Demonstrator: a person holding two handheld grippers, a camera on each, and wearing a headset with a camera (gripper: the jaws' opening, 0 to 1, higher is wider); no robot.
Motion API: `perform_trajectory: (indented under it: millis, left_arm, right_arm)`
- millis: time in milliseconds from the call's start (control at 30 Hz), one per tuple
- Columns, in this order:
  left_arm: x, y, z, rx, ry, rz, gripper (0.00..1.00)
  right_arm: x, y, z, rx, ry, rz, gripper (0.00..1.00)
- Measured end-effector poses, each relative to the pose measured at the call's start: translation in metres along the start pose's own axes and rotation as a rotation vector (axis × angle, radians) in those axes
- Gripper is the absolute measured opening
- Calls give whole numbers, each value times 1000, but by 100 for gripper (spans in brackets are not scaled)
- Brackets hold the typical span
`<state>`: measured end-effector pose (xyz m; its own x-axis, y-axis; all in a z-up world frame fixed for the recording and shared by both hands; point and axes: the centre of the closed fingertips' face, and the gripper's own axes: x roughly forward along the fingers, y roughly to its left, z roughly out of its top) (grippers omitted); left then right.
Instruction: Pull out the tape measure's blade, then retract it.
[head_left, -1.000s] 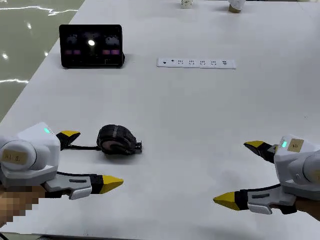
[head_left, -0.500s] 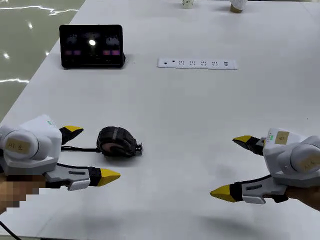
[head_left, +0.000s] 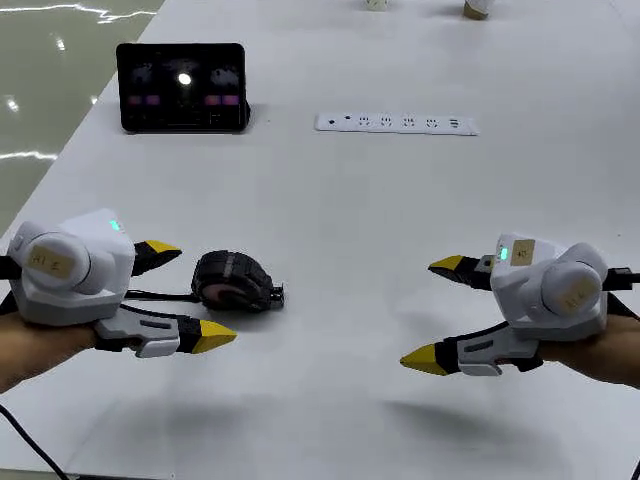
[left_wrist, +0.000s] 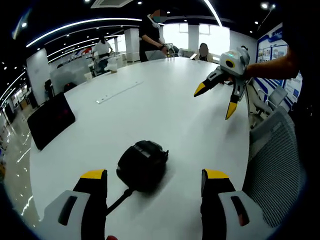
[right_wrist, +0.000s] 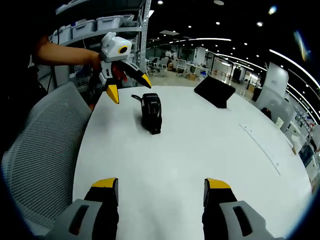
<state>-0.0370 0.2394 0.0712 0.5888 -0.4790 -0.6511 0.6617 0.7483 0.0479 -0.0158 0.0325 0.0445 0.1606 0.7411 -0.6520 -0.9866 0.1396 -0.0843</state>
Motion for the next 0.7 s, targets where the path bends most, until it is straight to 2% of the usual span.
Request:
perform_trajectory:
  millis: [367,500,700]
  left_arm:
    - [10,8,-2,33,37,-27,66]
    - [13,10,0,42,38,-38,62]
    - [18,16,1,75,56,-55,59]
  right_arm:
    - [25,-4,13,-59,-13,67,60]
    - [34,-4,20,-67,-27,91,57]
    - [49,-3,27,-91,-34,129,52]
